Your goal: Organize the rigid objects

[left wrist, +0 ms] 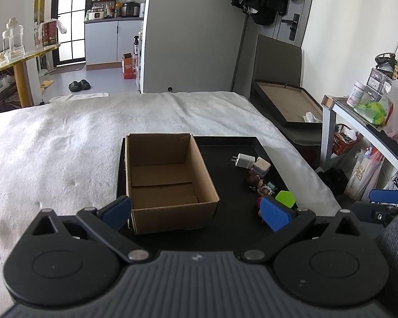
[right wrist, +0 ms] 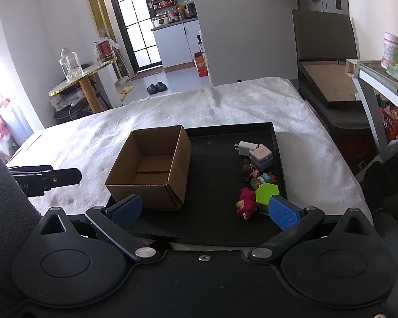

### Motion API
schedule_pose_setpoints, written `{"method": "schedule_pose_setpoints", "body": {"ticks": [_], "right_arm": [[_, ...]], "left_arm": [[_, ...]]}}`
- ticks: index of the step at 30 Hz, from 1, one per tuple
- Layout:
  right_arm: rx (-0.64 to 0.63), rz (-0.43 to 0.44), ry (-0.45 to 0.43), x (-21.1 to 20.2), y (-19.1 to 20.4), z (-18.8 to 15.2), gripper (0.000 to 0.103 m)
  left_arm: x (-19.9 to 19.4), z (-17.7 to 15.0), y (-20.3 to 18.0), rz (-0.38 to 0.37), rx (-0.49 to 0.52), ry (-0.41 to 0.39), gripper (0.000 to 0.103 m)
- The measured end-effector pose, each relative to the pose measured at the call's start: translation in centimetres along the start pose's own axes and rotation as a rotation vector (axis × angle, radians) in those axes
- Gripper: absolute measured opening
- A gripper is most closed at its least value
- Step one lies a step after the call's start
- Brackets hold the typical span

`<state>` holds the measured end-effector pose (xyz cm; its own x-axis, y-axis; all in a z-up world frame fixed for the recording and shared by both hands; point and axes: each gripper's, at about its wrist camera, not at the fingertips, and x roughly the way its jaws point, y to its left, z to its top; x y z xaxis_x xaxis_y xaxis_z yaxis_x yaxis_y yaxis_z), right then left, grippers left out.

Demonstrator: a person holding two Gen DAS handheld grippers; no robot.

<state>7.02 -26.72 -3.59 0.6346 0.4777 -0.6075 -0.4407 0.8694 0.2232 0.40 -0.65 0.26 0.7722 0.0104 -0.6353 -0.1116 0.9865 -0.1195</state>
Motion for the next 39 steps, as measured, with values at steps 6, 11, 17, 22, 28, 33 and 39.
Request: {"method": "schedule_pose_setpoints", "body": {"ticks": [6,11,17,22,28,33,39], "right_arm": [[0.017,0.019,-0.007,0.2,-0.2,-0.2,0.103],[0.029,0.046,-0.019,0.4,-0.4,-0.3,0.103],[0.075,0.086,-0.109,0.4,-1.3,-0.6,0.103],[0.040,0.025,-0.101,2.2,-1.8,-1.1,0.103],[0.023,0.007,-0.039,4.2,-2.4,-1.6,0.103],[0.016,-0.038,-0.023,5.5,-2.9,-1.9,0.103],[0.024,-0.082,-0.009,7.1,-3.9,-1.7,0.103]], "left_arm": [[0.0,0.0,0.0,0.000,0.000,-0.007,0.103],[0.1,-0.1,0.2,-0.002,-0.001,-0.013,0.103],[0.9,-0.5,0.9,0.011,-0.018,-0.030,0.103],[2.3,-1.2,2.0,0.049,-0.014,0.009,0.103],[3.6,-1.3,3.4,0.095,-0.024,0.036,0.103],[4.9,-1.0,4.1,0.121,-0.028,0.057,0.103],[6.9,-0.6,3.9,0.159,-0.010,0.086,0.103]]}}
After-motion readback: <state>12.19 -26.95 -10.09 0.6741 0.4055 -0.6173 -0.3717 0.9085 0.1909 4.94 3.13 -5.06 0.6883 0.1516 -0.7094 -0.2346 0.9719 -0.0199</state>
